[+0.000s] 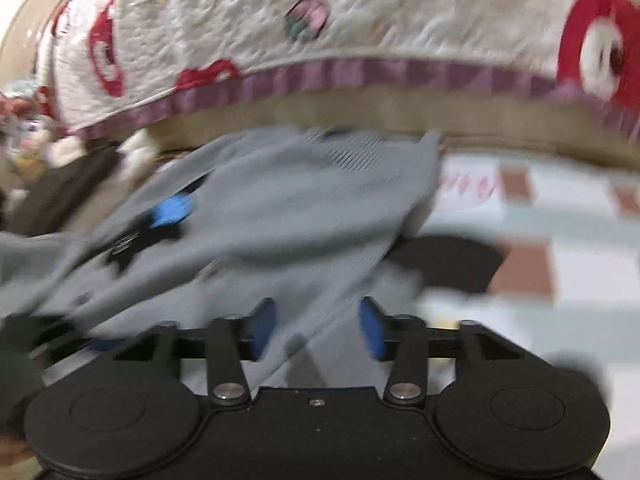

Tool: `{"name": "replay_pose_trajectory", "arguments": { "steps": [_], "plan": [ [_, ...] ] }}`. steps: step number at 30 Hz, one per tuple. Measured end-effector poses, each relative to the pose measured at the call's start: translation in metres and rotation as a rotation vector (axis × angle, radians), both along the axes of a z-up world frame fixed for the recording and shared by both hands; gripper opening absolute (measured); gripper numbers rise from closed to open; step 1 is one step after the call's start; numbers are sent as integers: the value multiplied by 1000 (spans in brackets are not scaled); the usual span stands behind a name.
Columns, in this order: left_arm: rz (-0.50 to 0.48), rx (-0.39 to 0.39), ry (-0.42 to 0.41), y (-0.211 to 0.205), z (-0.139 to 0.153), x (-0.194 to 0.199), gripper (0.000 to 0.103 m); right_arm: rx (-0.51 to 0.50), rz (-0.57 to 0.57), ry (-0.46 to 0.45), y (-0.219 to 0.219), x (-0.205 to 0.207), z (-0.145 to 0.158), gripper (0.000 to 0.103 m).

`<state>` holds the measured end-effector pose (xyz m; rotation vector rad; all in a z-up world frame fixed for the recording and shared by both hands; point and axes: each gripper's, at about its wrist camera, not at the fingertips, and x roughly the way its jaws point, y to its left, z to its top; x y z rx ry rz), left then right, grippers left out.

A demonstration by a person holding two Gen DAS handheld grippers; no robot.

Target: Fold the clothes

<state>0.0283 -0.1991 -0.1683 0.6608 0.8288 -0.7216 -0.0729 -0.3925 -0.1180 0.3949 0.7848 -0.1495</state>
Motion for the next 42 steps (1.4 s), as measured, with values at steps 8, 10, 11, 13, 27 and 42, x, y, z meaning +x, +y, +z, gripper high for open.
{"name": "replay_pose_trajectory", "arguments": {
  "steps": [8,10,11,13,27,42],
  "plan": [
    [148,-22,52,23,1,28,8,-309,319,149,89,-69,-25,63],
    [144,-13,52,22,0,28,8,-367,348,152,99,-77,-32,63],
    [141,-8,51,21,0,27,8,-379,340,142,101,-79,-35,63],
    [135,3,50,20,-1,27,9,-417,349,136,105,-77,-41,63],
    [120,-114,40,32,23,29,16,-460,221,-32,83,-53,-31,11],
    [-297,2,-174,-16,-13,-70,67,-354,-431,-90,-58,-128,31,12]
  ]
}}
